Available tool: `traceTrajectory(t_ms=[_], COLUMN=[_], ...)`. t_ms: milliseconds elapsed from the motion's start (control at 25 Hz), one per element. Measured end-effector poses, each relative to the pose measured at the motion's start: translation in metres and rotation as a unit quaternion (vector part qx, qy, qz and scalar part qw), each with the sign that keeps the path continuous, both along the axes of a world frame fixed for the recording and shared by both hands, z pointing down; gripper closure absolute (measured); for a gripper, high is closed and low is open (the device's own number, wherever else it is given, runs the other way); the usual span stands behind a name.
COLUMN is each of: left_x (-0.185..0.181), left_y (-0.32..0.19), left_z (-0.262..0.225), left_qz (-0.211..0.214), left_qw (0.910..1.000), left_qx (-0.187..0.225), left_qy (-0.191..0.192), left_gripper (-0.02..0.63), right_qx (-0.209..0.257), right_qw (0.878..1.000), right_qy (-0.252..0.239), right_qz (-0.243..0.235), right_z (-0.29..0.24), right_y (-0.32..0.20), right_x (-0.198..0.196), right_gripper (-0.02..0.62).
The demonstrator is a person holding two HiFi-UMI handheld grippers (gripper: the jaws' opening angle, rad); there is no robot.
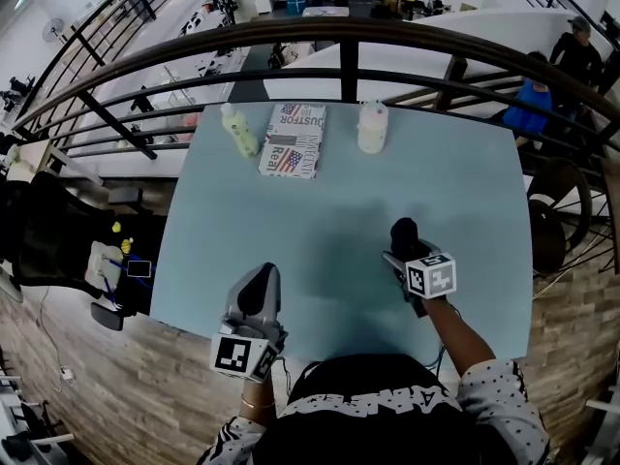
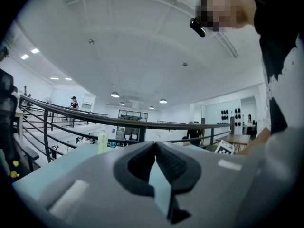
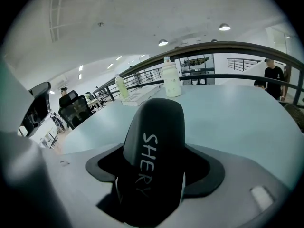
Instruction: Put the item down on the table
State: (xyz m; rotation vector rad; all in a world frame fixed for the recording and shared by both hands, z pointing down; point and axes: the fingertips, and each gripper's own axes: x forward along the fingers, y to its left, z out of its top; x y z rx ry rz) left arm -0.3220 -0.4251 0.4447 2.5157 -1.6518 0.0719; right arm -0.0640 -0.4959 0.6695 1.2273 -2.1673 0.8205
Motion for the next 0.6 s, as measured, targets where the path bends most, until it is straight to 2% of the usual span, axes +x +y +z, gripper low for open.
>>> traceTrajectory(t_ms=[600], left_x=[-0.008], left_y=[0.001], left_z=[-0.013], left_qz=[-0.004], left_qw=[0.9998], left_qx=[0.017], left_qy=[-0.003], left_gripper=[0.606], right_qx=[-0.029], right_qw=[0.998], right_qy=[0.045], right_qz=[-0.018], right_z=[0.015], right_y=[0.003], right_x=[-0.001], right_gripper=[0.221])
